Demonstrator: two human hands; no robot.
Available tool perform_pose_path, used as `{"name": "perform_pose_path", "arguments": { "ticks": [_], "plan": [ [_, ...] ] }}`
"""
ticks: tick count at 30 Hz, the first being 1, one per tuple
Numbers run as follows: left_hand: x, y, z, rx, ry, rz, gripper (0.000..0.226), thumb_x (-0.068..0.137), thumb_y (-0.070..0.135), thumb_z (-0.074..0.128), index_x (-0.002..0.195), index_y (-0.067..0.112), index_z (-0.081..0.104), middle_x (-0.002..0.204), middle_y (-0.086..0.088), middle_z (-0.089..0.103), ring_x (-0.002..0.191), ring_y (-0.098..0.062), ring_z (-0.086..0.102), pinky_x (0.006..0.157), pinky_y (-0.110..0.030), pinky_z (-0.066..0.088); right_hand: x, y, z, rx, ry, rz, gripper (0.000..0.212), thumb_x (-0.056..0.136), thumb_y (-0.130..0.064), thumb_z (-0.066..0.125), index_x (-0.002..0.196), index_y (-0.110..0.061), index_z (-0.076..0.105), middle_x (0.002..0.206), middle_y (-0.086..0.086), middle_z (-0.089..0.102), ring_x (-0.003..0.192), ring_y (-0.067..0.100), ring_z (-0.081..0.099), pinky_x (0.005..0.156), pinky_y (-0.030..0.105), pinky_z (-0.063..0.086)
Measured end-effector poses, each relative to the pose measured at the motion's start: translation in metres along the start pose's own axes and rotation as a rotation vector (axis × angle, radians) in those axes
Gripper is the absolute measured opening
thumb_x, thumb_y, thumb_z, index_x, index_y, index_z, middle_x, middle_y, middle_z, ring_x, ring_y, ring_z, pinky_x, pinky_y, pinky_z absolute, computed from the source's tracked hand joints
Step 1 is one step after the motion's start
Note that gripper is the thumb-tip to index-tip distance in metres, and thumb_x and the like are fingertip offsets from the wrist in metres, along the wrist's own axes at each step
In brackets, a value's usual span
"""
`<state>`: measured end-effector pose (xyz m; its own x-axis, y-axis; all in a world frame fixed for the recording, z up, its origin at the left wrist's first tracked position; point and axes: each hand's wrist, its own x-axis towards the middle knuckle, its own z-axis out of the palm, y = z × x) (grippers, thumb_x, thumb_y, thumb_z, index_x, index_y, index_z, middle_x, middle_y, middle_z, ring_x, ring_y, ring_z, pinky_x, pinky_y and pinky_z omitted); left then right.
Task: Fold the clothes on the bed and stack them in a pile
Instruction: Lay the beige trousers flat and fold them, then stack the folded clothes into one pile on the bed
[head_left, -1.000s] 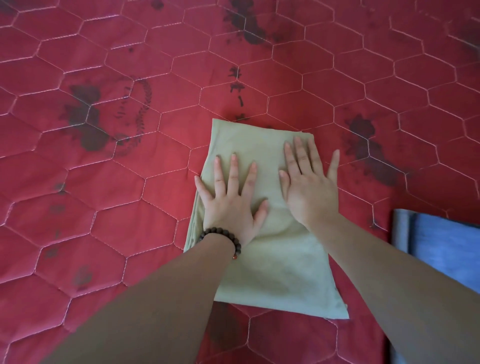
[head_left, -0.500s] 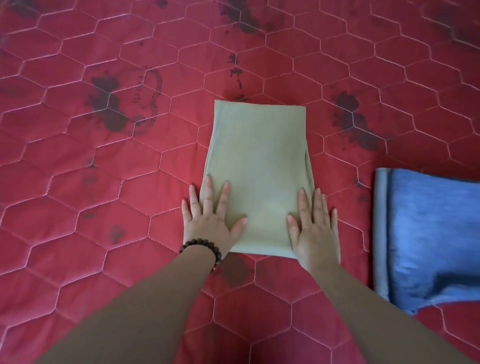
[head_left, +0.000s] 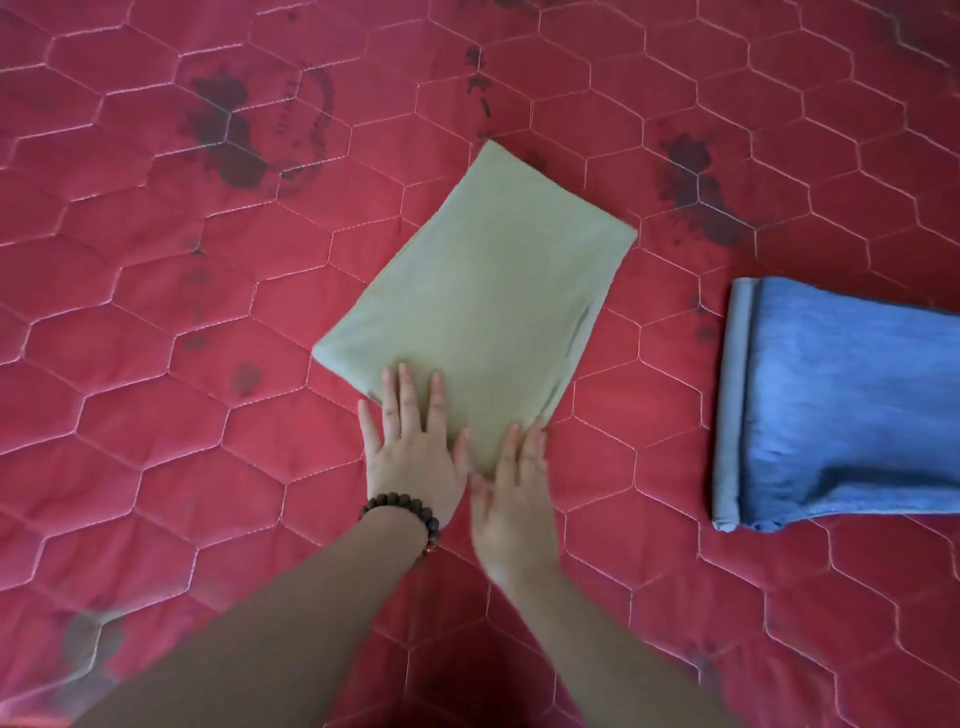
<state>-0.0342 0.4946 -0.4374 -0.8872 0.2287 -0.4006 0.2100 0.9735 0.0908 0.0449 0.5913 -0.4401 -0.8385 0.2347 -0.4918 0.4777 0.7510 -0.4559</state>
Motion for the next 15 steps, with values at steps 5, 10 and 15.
{"name": "perform_pose_path", "arguments": {
  "ticks": [5, 10, 15],
  "plan": [
    [-0.006, -0.052, -0.009, 0.009, 0.002, -0.032, 0.063, 0.100, 0.051, 0.016, 0.155, 0.026, -0.001, 0.161, -0.013, -0.017, 0.146, -0.028, -0.022, 0.119, -0.051, -0.005, -0.033, -0.049, 0.023, 0.043, -0.195, -0.267, 0.061, 0.101, -0.021, 0.035, 0.155, -0.014, 0.009, 0.162, 0.008, 0.009, 0.150, 0.018, 0.007, 0.122, 0.033, 0.013],
    [0.009, -0.080, -0.020, -0.121, -0.008, -0.072, 0.064, 0.098, 0.051, 0.027, 0.154, 0.035, 0.000, 0.157, -0.015, -0.026, 0.147, -0.034, -0.015, 0.121, -0.045, 0.000, 0.029, -0.049, -0.040, -0.015, 0.315, -0.358, 0.012, 0.089, -0.013, 0.051, 0.088, -0.010, 0.063, 0.085, 0.008, 0.061, 0.080, 0.029, 0.058, 0.072, 0.039, 0.048],
    [0.025, -0.072, -0.010, -0.266, -0.047, -0.133, 0.090, 0.084, 0.075, 0.038, 0.150, 0.042, -0.013, 0.148, -0.014, -0.043, 0.148, -0.032, -0.014, 0.121, -0.041, 0.000, 0.139, -0.012, -0.105, -0.435, 0.174, -0.234, 0.061, 0.097, -0.048, 0.045, 0.152, -0.028, 0.026, 0.160, 0.019, 0.007, 0.148, 0.035, 0.009, 0.120, 0.050, 0.007]
  ]
}}
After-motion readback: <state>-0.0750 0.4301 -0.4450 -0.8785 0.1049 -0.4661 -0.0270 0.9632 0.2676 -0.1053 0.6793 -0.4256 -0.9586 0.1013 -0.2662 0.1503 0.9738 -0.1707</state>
